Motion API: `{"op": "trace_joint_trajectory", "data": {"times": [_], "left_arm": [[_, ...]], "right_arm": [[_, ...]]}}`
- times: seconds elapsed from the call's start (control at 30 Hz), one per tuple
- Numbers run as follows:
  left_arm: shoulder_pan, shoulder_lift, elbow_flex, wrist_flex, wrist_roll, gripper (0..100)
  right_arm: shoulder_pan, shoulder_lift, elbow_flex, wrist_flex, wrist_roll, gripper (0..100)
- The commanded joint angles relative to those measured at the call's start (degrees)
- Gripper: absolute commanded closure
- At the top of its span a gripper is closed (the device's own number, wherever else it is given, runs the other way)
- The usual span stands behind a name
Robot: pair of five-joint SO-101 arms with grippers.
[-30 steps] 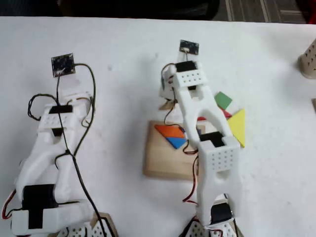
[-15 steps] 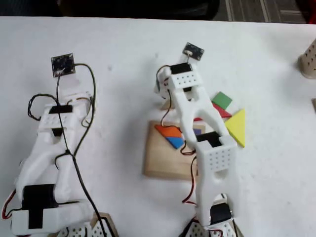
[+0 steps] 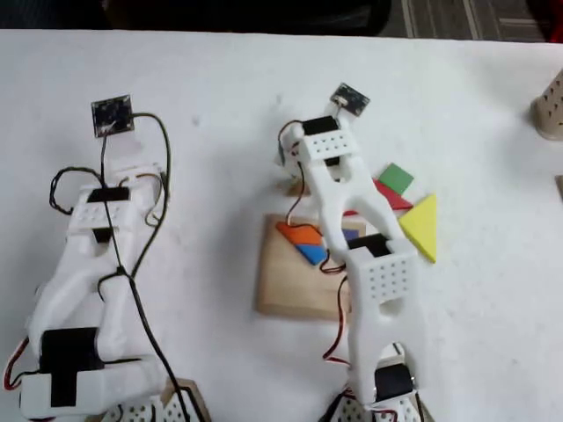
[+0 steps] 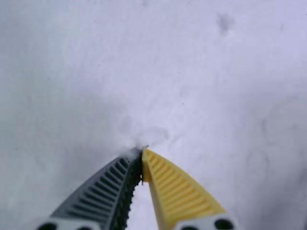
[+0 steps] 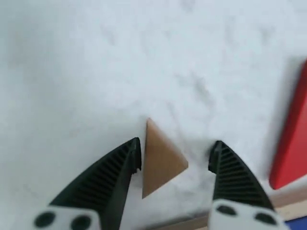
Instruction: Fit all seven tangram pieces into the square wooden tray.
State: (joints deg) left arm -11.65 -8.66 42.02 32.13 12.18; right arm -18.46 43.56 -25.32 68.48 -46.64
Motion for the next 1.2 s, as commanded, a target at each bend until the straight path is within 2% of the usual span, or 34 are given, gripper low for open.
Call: {"op": "trace_joint_trajectory", "data": {"times": [0.0,0.1,0.27,0.47,0.53,0.83,0.9,1.07,1.17], "left_arm": [[-0.7,0.0,-0.2,0.4,0.3,97],[-0.7,0.0,-0.2,0.4,0.3,97],[-0.7,0.0,-0.2,0.4,0.3,97],[-0.7,0.0,-0.2,0.4,0.3,97],[-0.7,0.0,-0.2,0.4,0.3,97],[-0.7,0.0,-0.2,0.4,0.3,97],[-0.7,0.0,-0.2,0.4,0.3,97],[-0.7,0.0,-0.2,0.4,0.3,97],[-0.8,0.0,-0.2,0.4,0.3,97]], "right_arm": [[-0.1,1.0,-0.6,1.7,0.0,85.8],[-0.6,0.7,-1.1,3.4,3.3,82.6],[-1.1,0.2,-1.1,5.4,3.5,75.5],[-1.5,-4.3,-1.1,8.3,3.3,75.5],[-1.7,-4.8,-0.8,9.1,1.1,75.5],[-3.9,-1.9,-1.1,5.8,-3.3,75.5],[-3.6,-0.9,-1.1,4.6,-3.5,77.6],[-2.3,0.3,-1.1,3.4,-3.0,90.2],[-1.9,0.3,-0.6,3.9,-1.1,91.5]]}}
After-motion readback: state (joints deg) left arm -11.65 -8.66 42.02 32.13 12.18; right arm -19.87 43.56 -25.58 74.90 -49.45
